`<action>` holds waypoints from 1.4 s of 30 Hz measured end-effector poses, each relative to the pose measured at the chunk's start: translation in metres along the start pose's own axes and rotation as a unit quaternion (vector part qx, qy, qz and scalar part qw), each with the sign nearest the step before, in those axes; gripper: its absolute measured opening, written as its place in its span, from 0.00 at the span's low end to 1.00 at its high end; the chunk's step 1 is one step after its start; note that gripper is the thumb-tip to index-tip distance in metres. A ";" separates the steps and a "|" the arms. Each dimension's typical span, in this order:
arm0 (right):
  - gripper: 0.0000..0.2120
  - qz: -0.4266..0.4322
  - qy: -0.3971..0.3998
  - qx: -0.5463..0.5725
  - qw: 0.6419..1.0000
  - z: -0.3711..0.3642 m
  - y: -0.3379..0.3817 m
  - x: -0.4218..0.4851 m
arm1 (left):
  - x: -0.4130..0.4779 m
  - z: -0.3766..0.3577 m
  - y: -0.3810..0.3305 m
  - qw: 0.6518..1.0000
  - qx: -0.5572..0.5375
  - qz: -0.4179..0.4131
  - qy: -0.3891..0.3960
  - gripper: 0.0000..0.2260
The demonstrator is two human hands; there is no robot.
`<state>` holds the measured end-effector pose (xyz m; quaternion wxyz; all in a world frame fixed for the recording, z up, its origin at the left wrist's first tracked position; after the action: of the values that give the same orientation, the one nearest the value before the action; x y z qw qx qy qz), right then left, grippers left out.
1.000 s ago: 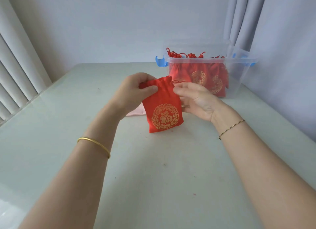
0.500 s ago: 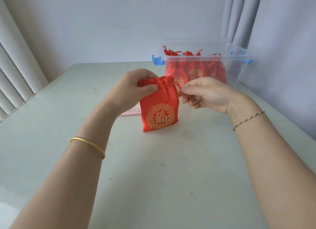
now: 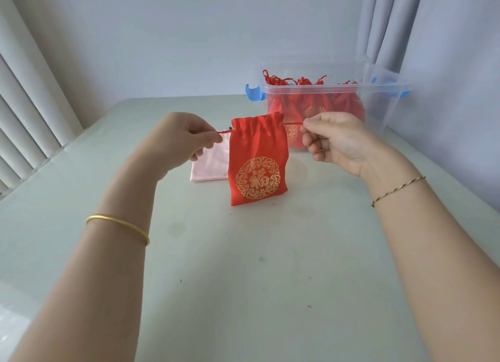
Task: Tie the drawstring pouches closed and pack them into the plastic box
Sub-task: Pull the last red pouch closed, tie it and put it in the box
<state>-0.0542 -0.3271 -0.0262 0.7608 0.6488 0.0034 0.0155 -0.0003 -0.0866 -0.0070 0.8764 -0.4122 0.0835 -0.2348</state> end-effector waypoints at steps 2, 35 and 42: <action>0.11 0.001 -0.021 0.016 1.000 0.002 -0.002 0.001 | -0.001 0.004 0.001 1.000 -0.002 0.005 -0.010 0.05; 0.12 0.212 -0.022 -0.018 0.977 -0.057 0.079 -0.029 | -0.018 -0.028 -0.070 0.963 -0.201 -0.158 0.088 0.03; 0.13 0.074 -0.007 -0.044 0.996 -0.050 0.051 -0.015 | -0.018 -0.026 -0.071 0.954 -0.235 -0.171 0.079 0.04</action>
<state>-0.0716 -0.2701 0.0160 0.7852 0.6135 -0.0503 0.0670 -0.0495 -0.1350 0.0296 0.6924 -0.5945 0.1331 -0.3866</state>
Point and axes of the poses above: each hand's wrist, its own x-axis towards the middle knuckle, its own z-axis out of the back of the hand, y = z × x, the point moved 5 cm from there along x, towards the middle knuckle, and after that the axes turned 14 degrees about y, right-handed, at the moved point
